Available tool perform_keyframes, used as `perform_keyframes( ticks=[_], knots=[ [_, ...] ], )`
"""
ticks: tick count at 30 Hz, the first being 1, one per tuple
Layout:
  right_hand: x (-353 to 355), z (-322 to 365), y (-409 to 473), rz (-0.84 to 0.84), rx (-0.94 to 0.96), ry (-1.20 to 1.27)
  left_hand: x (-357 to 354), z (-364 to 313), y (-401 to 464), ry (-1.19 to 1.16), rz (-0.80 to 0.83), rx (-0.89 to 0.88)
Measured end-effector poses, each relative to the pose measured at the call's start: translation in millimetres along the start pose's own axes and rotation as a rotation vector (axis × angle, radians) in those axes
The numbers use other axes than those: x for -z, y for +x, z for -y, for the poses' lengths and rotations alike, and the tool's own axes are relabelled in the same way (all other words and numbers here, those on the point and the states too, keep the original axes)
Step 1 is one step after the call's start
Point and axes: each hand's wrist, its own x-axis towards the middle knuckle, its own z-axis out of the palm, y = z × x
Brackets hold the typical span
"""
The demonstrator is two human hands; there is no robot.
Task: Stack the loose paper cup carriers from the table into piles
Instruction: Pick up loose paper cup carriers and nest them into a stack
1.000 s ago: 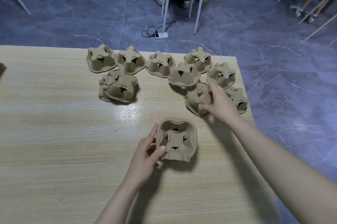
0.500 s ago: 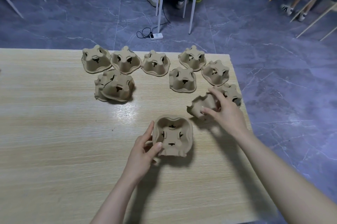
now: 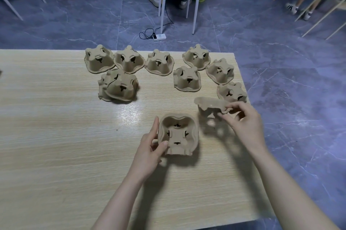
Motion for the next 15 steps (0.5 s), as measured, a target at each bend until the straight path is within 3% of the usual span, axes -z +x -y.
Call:
perform_keyframes(
  ticks=[7,15],
  knots=[
    [3,17,-39,-0.071,0.169,0.182,1,-7,-1,0.016,0.006,-0.003],
    [-15,15,-67,-0.015,0.342,0.125,7,-8,-1,-0.038,0.054,0.098]
  ],
)
